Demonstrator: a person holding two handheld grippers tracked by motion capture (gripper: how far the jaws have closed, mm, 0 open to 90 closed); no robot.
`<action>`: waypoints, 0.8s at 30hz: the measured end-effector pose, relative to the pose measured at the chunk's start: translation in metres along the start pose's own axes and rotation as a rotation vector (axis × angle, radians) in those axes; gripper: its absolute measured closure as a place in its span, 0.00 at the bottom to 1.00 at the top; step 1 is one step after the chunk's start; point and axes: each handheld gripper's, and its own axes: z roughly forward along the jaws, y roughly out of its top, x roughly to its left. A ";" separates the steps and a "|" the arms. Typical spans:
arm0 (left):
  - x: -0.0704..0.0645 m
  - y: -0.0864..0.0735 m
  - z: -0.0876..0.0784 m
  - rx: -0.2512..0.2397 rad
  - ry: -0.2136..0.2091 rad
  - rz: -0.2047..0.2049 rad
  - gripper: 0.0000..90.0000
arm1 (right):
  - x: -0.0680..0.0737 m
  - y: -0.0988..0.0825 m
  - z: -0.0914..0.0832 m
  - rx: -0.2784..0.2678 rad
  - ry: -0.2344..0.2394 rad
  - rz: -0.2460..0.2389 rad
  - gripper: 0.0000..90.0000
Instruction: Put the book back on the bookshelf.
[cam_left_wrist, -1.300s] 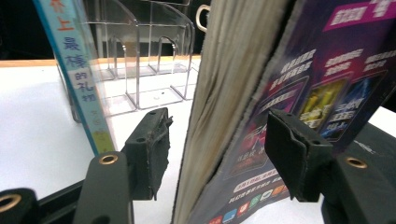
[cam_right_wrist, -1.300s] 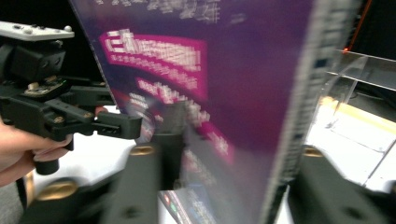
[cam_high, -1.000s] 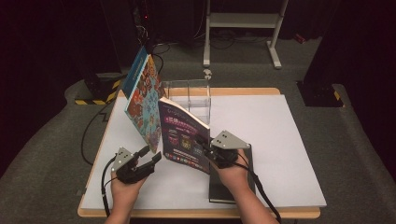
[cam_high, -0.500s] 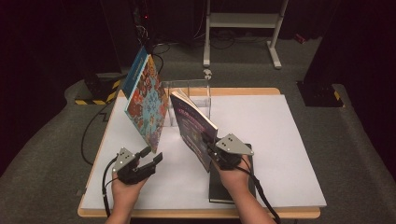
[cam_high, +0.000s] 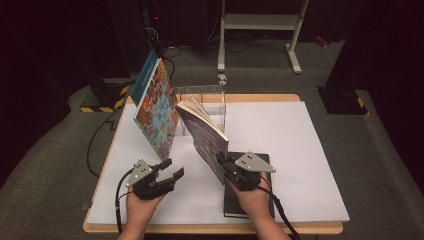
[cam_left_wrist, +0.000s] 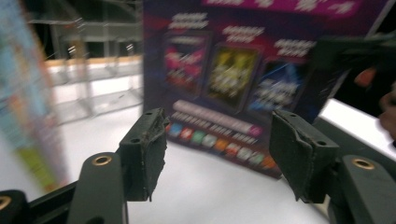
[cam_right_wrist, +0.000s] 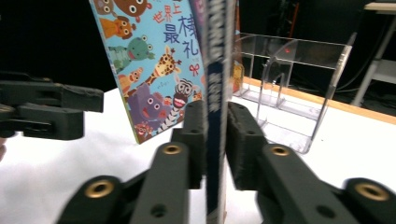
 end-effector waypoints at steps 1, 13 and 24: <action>-0.004 0.003 0.002 -0.010 -0.007 0.006 0.39 | 0.001 0.001 0.000 0.006 -0.016 -0.004 0.92; -0.048 0.051 0.041 -0.102 -0.111 0.037 0.23 | 0.002 -0.001 0.001 -0.013 0.005 0.019 0.91; -0.059 0.067 0.050 -0.148 -0.136 0.000 0.16 | 0.006 -0.014 -0.010 0.050 0.088 0.030 0.83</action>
